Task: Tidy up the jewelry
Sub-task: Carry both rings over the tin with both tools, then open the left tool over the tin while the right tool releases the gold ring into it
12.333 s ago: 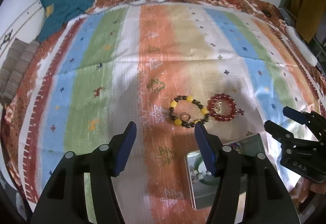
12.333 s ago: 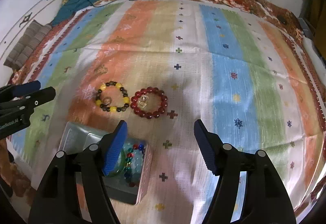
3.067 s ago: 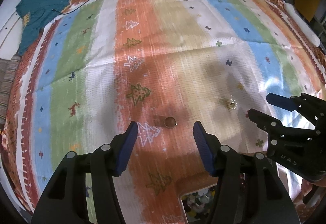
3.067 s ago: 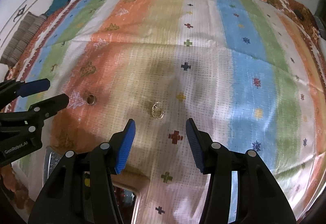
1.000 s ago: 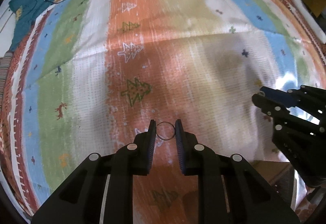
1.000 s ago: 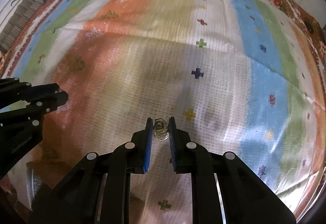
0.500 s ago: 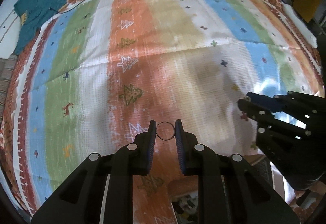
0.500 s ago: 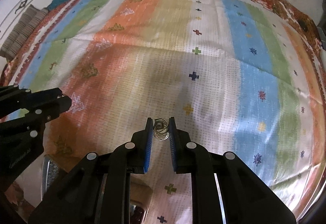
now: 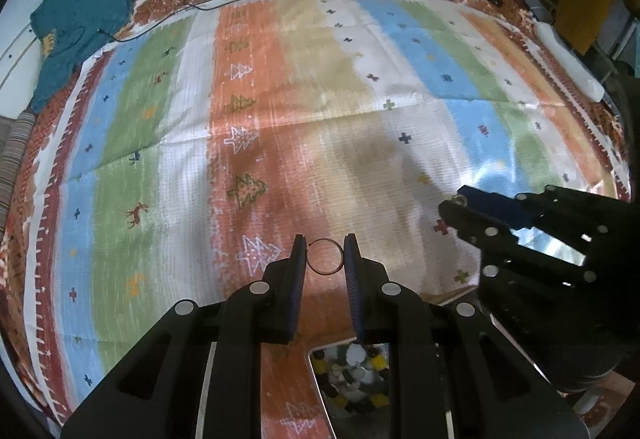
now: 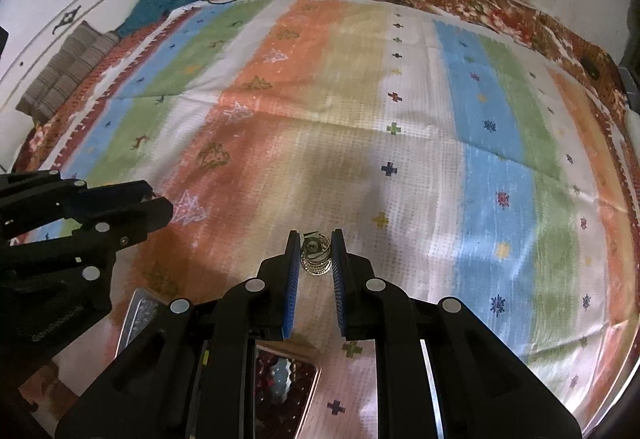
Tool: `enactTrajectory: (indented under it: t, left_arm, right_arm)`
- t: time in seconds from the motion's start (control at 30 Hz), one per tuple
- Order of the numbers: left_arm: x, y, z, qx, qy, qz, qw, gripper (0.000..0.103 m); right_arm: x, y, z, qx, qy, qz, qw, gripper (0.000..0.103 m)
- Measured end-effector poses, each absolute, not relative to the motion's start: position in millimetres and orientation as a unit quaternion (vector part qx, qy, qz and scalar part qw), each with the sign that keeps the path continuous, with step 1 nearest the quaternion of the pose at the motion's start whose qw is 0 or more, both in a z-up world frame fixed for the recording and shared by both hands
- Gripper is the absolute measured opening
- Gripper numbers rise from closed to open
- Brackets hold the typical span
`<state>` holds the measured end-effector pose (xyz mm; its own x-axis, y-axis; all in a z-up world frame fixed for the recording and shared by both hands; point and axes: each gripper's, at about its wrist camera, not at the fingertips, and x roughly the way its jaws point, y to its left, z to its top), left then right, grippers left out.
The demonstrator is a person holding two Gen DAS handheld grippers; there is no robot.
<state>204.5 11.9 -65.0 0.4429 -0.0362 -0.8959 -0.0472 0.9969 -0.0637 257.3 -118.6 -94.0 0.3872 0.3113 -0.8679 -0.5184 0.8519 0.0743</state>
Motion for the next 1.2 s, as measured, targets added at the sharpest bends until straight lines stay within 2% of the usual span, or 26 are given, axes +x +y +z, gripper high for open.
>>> enactTrajectory:
  t: [1.2]
  left_arm:
    - [138, -4, -28, -0.048, 0.481, -0.021, 0.875, 0.019]
  right_arm:
    - [199, -140, -65, -0.089, 0.462, 0.273, 0.839, 0.016]
